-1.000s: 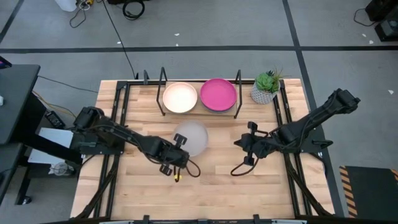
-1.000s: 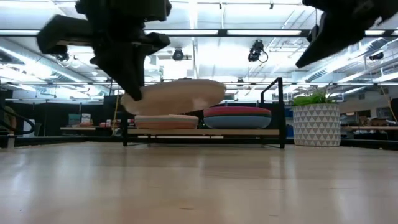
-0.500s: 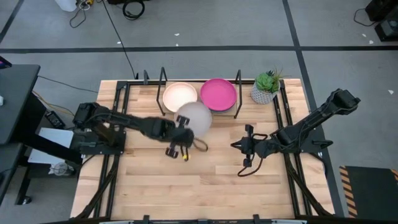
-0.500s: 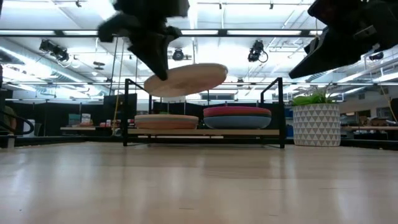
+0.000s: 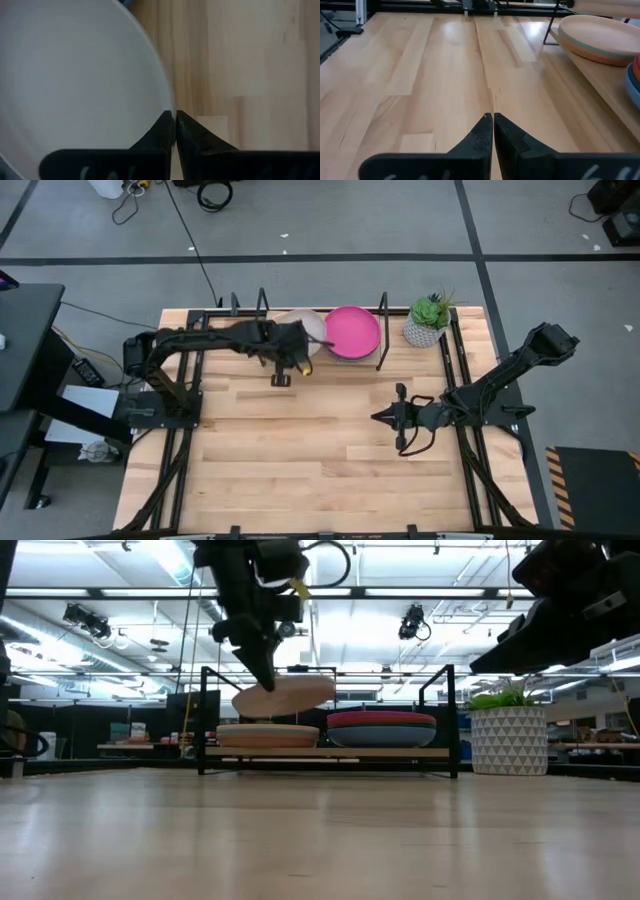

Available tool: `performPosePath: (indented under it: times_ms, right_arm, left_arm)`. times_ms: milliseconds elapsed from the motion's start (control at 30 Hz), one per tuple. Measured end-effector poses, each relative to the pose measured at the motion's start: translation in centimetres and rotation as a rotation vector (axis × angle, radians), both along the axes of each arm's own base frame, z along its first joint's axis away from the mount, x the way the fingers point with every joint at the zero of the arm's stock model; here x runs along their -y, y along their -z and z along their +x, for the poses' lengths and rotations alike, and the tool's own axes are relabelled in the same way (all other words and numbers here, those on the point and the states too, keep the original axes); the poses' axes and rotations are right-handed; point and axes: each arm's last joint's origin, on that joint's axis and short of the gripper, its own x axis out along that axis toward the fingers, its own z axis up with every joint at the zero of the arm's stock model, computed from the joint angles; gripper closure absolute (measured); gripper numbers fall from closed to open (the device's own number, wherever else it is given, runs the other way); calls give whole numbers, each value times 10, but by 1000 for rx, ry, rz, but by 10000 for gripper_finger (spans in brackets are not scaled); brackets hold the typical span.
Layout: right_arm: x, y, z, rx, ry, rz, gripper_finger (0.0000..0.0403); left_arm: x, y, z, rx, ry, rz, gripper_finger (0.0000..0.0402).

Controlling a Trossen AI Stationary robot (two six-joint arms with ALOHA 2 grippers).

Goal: Place and stack plates onto a shelf
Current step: Stack the gray plate onto the white plate, then return to Home Position

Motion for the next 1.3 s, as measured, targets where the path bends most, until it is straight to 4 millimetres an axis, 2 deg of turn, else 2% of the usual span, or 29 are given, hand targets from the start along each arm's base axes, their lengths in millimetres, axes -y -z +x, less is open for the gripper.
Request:
performPosePath:
  times_ms: [167,333,633,933,1067,1300]
  right_arm:
    - [-2,-1,-1,7,-10,4,380]
    - [-2,-1,-1,7,-11,8,380]
    - [-3,-2,0,17,-19,16,380]
    - [-3,-1,0,9,-30,16,380]
    - [-7,-3,-4,12,-49,-6,381]
    - [-2,-9,-19,80,-56,-31,396]
  left_arm:
    - [-21,4,-4,15,-34,-52,385]
    - [-31,9,-6,8,-83,-78,371]
    - [-31,9,-3,33,-84,-69,289]
    - [-26,9,-3,21,-93,-76,281]
    - [-11,-3,-7,49,-37,-110,283]
    - [5,-49,-24,269,53,-188,310]
